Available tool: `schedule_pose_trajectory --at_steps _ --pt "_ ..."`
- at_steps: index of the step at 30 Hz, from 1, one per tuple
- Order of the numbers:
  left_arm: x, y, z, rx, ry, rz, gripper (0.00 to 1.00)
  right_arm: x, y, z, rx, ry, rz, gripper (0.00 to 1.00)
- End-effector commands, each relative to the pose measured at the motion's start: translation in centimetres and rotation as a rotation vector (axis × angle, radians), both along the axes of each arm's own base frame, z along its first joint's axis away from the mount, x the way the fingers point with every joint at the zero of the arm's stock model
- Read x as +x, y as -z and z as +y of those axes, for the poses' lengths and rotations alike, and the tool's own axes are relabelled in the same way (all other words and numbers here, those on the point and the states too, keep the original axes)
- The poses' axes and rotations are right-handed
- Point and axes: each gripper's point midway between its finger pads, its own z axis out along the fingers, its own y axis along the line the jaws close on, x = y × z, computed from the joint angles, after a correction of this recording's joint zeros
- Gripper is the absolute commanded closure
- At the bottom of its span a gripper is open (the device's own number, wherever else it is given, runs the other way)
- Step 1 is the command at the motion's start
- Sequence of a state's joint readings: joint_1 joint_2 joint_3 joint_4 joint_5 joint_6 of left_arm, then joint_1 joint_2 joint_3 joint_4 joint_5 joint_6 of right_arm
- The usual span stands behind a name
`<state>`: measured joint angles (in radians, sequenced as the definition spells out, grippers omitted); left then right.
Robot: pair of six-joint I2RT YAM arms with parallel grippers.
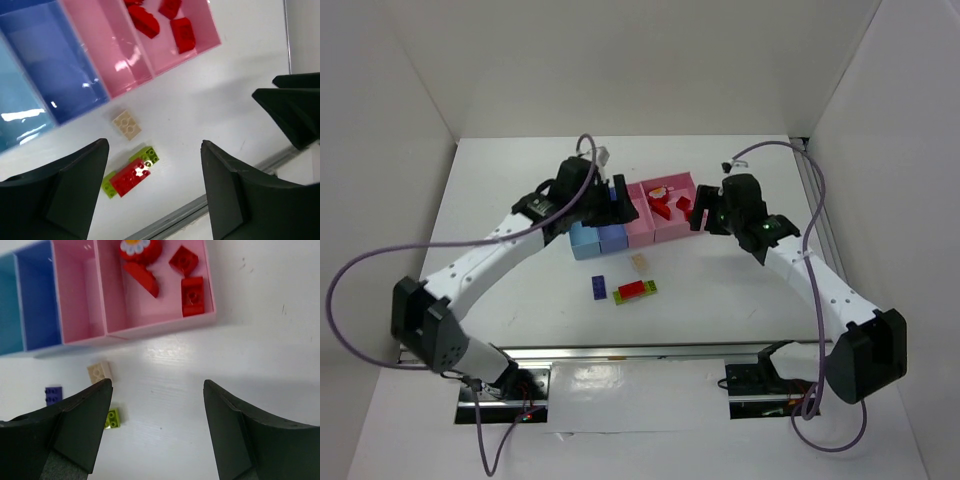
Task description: Sort the legos into containers by color
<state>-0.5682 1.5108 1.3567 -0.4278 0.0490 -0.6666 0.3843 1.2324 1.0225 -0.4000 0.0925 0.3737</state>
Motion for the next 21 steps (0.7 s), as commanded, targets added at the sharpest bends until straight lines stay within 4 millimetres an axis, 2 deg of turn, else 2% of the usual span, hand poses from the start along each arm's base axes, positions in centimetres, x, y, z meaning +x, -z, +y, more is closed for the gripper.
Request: schedule_pose_trajectory --at_steps 1,2,3,4,5,7,8,9,12,16,18,21 --pt "-3.1 3.7 3.2 0.097 -0.2 0.08 0.14 -0.9 0.8 -0.6 -0.021 0.019 0.013 0.2" --pt "-3.6 3.7 4.2 0.126 -0.251 0.064 0.12 -0.9 0.8 -0.6 -0.021 0.019 0.013 0.2" --pt "-4.9 4.8 4.0 0.162 -0.255 0.084 0.1 -0.9 0.8 -0.6 -0.021 0.019 0.013 0.2" --pt "-5.8 5.6 4.7 0.194 -0.306 0.102 0.0 -0.9 0.8 -0.5 -0.014 0.024 0.015 0.2" --pt "-7.2 7.7 6.6 0.259 -0.408 0.158 0.0 -1.1 0.9 -0.8 -0.019 0.033 0.011 0.2" --pt "-8.2 9.7 6.9 0.32 -0.401 0.183 0.0 -1.2 0.2 -0.9 -0.007 0.033 -0.015 0.2" --pt "-8.9 11.0 7.8 0.354 -0.435 0.218 0.0 -1.1 0.2 -1.1 -0.013 0.043 -0.018 0.2" --pt "-9.3 12.1 7.7 0.385 -0.422 0.236 0.0 -1.1 0.2 -1.1 -0.013 0.043 -0.018 0.2" --pt "-10.2 13.1 6.5 0.377 -0.373 0.27 0.0 -1.1 -0.1 -1.5 -0.022 0.062 -0.032 0.2" --pt "-10.4 13.9 6.0 0.36 -0.376 0.28 0.01 -1.3 -0.2 -1.6 -0.022 0.062 -0.032 0.2" --pt "-10.3 14.8 5.9 0.372 -0.369 0.282 0.07 -1.7 0.7 -1.5 -0.023 0.052 -0.011 0.2" --pt "-10.1 16.0 6.1 0.399 -0.378 0.303 0.15 -1.8 0.9 -1.3 -0.004 0.049 -0.013 0.2"
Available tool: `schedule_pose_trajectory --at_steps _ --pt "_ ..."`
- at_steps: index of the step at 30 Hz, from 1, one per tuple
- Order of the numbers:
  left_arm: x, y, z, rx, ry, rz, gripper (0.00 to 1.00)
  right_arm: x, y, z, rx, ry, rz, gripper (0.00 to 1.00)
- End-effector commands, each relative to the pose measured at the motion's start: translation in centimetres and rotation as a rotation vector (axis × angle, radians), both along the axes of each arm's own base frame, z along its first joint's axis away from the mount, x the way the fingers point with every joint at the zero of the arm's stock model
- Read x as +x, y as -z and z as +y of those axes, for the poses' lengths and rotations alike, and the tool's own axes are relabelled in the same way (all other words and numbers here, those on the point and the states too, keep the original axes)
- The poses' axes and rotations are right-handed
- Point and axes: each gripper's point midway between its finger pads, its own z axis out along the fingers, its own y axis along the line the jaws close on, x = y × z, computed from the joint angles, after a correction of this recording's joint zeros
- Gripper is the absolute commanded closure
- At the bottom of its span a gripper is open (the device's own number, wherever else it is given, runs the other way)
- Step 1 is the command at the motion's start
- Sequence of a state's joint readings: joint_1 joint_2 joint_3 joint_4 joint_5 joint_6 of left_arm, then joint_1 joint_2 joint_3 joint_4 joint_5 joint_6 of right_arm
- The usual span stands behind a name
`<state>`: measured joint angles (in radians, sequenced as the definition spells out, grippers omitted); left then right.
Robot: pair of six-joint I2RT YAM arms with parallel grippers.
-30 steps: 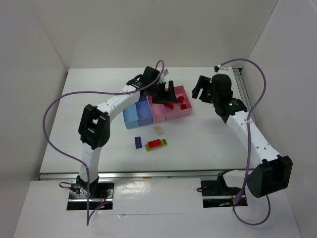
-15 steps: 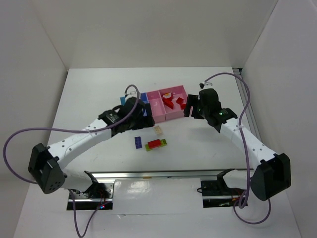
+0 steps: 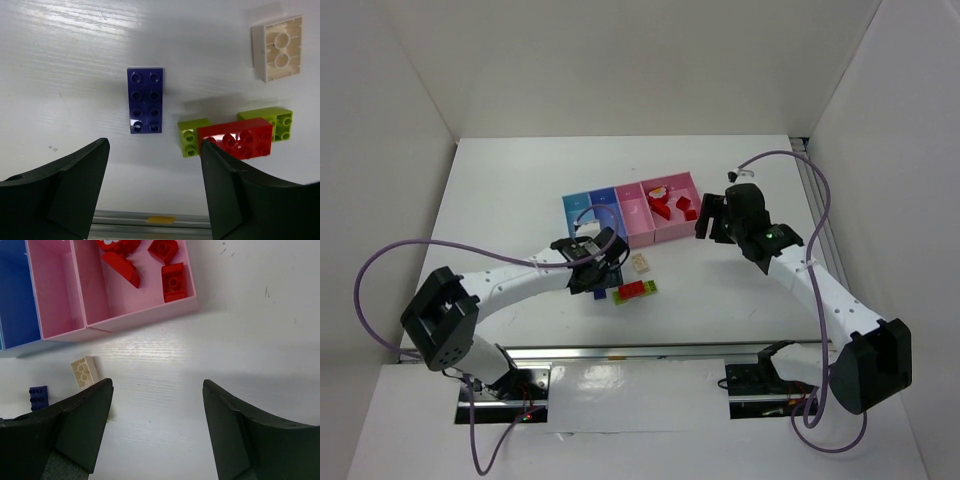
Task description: Sort the legos into containers by color
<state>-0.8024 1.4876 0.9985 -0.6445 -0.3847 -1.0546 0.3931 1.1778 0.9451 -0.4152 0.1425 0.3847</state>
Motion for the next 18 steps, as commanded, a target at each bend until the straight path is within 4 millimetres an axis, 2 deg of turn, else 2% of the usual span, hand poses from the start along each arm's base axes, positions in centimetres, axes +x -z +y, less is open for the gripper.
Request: schedule_pose_trajectory --at_steps 1,3,6,9,13,16,18 --pt "0.7 1.5 0.0 0.021 -0.032 0.001 0.17 -0.1 -1.4 0.2 0.042 0.002 -0.057 0.21" --pt "0.6 2.9 -0.1 0.039 -0.028 0.035 0.17 -0.3 -1.0 0.1 0.039 0.002 -0.048 0.21" --pt "0.8 3.2 -0.5 0.031 -0.059 0.041 0.18 -0.5 -0.6 0.2 0.04 -0.006 -0.038 0.22" --pt "1.4 4.0 -0.2 -0.003 -0.094 0.042 0.21 -0.4 -0.6 0.0 0.028 -0.003 -0.042 0.24" --pt "1.4 5.0 0.5 -0.004 -0.094 0.073 0.21 -0.8 0.5 -0.3 0.011 0.004 -0.017 0.24" --pt "1.6 5.8 0.8 -0.003 -0.098 0.099 0.3 -0.7 0.3 0.0 0.022 -0.006 -0.022 0.24" --pt "1.6 6.3 0.8 0.008 -0.099 0.111 0.32 -0.8 1.1 -0.1 0.014 -0.006 -0.004 0.25"
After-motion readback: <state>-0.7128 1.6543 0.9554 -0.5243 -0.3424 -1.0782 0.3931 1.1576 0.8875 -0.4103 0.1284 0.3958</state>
